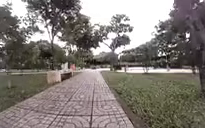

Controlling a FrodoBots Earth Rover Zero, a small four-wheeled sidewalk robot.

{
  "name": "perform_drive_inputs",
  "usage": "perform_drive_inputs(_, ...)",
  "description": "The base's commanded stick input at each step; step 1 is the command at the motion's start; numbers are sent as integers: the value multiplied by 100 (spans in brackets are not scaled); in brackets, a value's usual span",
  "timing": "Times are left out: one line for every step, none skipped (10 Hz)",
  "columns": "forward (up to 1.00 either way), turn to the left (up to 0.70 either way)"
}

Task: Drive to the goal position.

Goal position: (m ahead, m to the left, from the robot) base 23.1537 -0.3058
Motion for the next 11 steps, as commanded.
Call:
perform_drive_inputs(70, 0)
perform_drive_inputs(70, 0)
perform_drive_inputs(70, 0)
perform_drive_inputs(70, 0)
perform_drive_inputs(70, 0)
perform_drive_inputs(70, 0)
perform_drive_inputs(70, 20)
perform_drive_inputs(70, 27)
perform_drive_inputs(70, 27)
perform_drive_inputs(70, 27)
perform_drive_inputs(70, 8)
